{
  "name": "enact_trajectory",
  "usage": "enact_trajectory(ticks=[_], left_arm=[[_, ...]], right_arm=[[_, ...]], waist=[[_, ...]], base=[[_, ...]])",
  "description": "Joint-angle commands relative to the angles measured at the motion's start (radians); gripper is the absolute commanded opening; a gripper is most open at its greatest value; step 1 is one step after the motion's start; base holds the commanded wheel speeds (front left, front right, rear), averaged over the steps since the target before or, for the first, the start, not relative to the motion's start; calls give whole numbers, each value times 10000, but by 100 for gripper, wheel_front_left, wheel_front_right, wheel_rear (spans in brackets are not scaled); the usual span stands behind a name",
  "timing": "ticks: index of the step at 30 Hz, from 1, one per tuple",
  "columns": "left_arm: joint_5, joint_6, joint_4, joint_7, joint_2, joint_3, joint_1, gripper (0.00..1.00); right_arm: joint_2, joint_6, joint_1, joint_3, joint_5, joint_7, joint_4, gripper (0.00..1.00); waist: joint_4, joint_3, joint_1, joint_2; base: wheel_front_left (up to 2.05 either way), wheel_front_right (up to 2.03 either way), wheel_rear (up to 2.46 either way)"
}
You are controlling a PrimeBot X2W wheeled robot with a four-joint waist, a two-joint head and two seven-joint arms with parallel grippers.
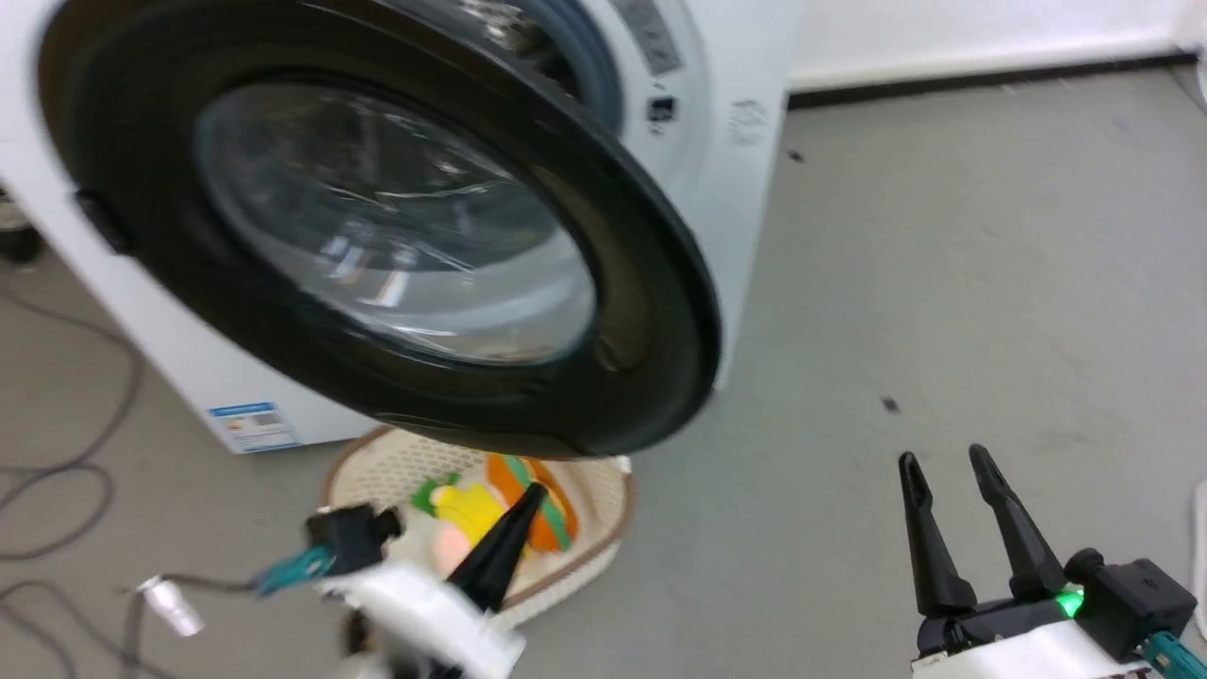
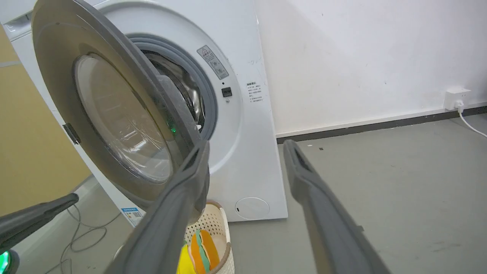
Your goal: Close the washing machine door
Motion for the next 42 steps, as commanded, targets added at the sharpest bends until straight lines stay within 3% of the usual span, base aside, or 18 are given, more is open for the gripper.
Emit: enact_trajectory(ticks=[1, 4, 7, 8, 9, 10, 11, 21, 22, 23, 24, 32, 42], left_arm=[[527, -42, -6, -333, 370, -80, 185, 0], [1668, 258, -96, -871, 824, 146, 355, 0], [3066, 973, -572, -1030, 882, 1120, 487, 0], [3648, 1163, -904, -1035, 769, 1625, 601, 0], [5629, 1474, -2131, -1040, -52, 3341, 1474, 0], [6012, 1456, -2307, -1041, -260, 3628, 1716, 19], [6440, 1431, -2442, -1041, -420, 3847, 1931, 100], [9245, 961, -2475, -1043, -1688, 4593, 2986, 100], [9369, 942, -2452, -1043, -1813, 4672, 3007, 100], [9469, 920, -2450, -1043, -1928, 4760, 3004, 100], [9561, 873, -2443, -1043, -2021, 4832, 2982, 100], [10048, 481, -2313, -1044, -2379, 4913, 2702, 100], [10262, 245, -2384, -1044, -2538, 4755, 2136, 100]], right_arm=[[-5, 8, 155, -43, 85, -46, -76, 100], [-17, 8, 297, -77, 100, -46, -148, 100], [-76, 8, 426, -68, 72, -46, -243, 100], [-97, 8, 449, -60, 62, -46, -270, 100], [-187, 8, 505, -19, 10, -46, -344, 100], [-207, 8, 509, 2, 3, -46, -348, 100], [-226, 8, 510, 32, -3, -46, -344, 100], [-312, 8, 529, 346, 34, -46, -200, 100], [-318, 8, 511, 375, 55, -46, -187, 39], [-329, 8, 495, 425, 80, -46, -181, 27], [-357, 8, 484, 496, 94, -46, -170, 0], [-817, 8, 94, 1042, 20, -46, -67, 0], [-2664, 8, -1952, 1892, 560, -46, 626, 0]], waist=[[586, -413, 0, 0], [1073, -606, 0, 0], [1552, -695, 0, 0], [1693, -703, 0, 0], [2196, -721, 0, 0], [2287, -722, 0, 0], [2360, -723, 0, 0], [2801, -561, 0, 0], [2825, -529, 0, 0], [2858, -497, 0, 0], [2905, -463, 0, 0], [3242, -170, 0, 0], [3744, 970, 0, 0]], base=[[0, 0, 0], [0, 0, 0], [0, 0, 0], [0, 0, 0], [0, 0, 0], [0, 0, 0], [0, 0, 0], [0, 0, 0], [0, 0, 0], [0, 0, 0], [0, 0, 0], [0, 0, 0], [0, 0, 0]])
